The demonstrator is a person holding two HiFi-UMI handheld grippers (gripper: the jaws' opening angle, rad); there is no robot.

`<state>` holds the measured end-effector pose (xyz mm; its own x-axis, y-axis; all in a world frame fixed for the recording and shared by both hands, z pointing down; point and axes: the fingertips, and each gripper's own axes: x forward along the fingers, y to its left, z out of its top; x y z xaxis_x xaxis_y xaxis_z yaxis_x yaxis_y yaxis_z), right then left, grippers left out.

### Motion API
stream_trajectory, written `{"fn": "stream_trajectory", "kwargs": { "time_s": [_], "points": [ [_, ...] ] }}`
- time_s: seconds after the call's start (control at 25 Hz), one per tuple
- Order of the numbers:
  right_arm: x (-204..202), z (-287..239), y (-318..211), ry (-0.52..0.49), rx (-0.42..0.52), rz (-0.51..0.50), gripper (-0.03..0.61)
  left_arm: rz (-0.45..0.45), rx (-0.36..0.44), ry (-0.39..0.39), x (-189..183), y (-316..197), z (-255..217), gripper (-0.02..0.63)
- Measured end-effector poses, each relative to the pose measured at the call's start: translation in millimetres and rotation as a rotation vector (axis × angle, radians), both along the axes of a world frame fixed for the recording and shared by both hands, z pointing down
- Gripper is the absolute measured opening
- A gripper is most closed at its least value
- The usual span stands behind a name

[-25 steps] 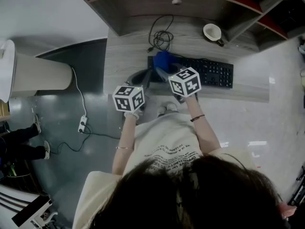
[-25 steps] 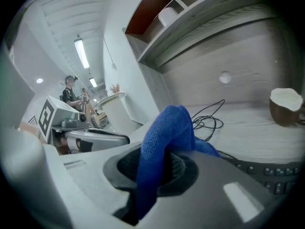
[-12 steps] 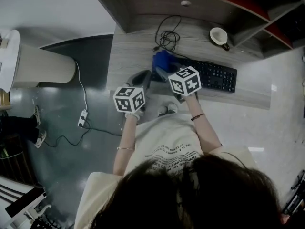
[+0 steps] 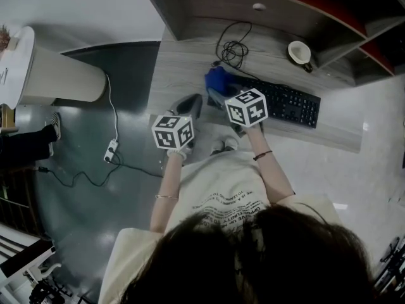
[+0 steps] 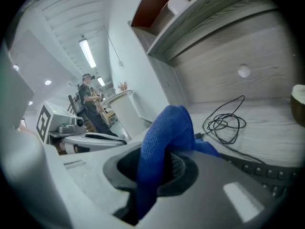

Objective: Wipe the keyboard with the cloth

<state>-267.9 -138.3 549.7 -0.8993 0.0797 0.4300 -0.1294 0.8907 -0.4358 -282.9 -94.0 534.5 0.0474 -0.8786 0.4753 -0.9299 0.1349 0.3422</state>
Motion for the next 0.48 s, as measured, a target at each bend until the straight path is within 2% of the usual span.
{"fn": "stream_trajectory", "kwargs": {
  "time_s": [0.48],
  "points": [
    [-11.8,-4.7,18.9,-0.014,-0.001,-0.030,0.058,-0.026,0.016,-0.005,-9.1,17.3,-3.1,0.002]
  ]
}}
